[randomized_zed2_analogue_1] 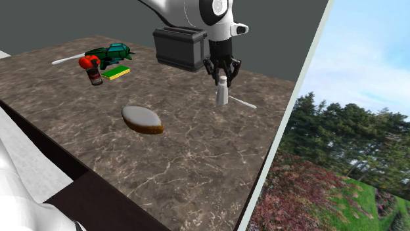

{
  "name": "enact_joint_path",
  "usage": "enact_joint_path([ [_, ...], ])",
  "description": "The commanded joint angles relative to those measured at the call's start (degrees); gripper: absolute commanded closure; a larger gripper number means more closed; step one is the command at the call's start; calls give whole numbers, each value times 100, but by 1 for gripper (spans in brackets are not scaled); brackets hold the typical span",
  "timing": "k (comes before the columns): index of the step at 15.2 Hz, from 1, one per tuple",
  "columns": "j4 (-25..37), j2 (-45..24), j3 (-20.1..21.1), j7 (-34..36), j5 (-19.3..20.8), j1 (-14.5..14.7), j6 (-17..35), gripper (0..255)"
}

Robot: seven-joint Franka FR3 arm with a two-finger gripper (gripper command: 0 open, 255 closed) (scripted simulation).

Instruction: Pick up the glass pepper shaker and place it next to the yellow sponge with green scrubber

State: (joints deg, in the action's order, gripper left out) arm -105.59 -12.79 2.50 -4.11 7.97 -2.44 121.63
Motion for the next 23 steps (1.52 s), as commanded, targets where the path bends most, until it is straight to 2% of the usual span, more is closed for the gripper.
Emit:
enact_joint_path([
  [1,97,56,5,-16,-14,3,-155,255],
  [23,1394,310,27,-197,-103,17,-1697,255],
])
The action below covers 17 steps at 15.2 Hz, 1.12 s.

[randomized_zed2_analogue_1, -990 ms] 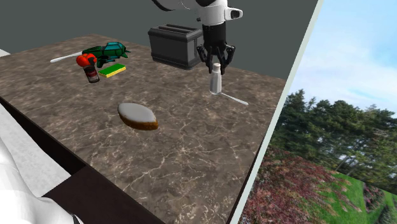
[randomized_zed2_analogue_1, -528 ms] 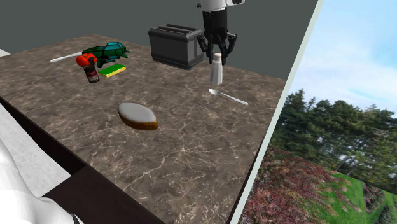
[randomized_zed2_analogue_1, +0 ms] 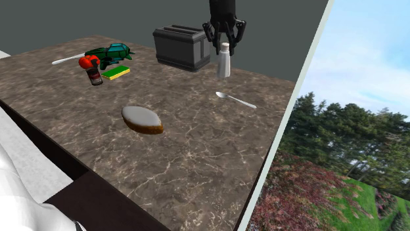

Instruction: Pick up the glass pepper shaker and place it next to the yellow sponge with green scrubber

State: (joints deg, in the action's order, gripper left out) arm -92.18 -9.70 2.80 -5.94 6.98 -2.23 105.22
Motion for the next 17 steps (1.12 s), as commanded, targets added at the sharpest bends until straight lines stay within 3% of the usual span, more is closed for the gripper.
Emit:
enact_joint_path([
  [1,6,15,48,116,13,70,-36,255],
  [9,-122,-69,450,1163,145,671,49,255],
  [17,225,-504,818,2191,323,1308,-6,255],
])
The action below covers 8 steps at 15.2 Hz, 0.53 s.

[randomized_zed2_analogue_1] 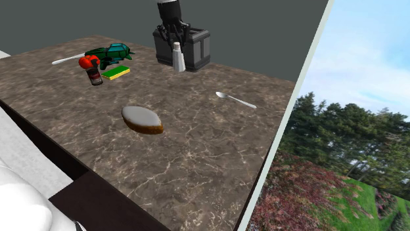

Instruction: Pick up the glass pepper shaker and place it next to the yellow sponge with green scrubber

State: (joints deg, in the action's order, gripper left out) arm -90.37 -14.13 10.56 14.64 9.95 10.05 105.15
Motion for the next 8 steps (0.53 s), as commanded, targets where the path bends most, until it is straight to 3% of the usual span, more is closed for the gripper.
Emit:
enact_joint_path([
  [1,122,-141,82,259,53,165,-18,255],
  [8,920,-851,314,1091,273,804,-243,255],
])
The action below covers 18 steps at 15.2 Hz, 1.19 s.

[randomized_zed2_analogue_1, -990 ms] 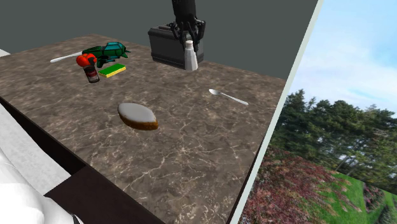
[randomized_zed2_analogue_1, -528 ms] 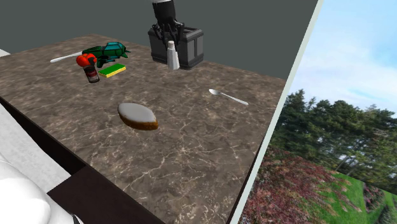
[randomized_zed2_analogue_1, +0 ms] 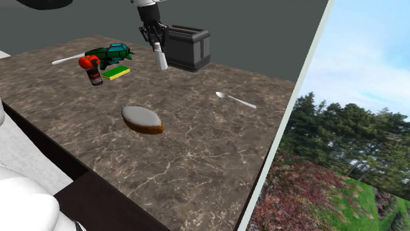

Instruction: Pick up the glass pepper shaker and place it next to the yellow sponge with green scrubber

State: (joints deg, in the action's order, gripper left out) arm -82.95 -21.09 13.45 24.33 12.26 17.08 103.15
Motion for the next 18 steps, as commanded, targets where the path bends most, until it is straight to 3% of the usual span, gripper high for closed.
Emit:
enact_joint_path([
  [1,332,-280,51,232,77,199,-92,255],
  [9,2132,-1587,147,976,373,1106,-715,255],
  [12,3329,-2348,120,1148,489,1540,-1171,255],
  [13,4158,-2840,82,1173,543,1780,-1503,255],
  [18,3384,-2628,104,1279,528,1663,-963,255],
])
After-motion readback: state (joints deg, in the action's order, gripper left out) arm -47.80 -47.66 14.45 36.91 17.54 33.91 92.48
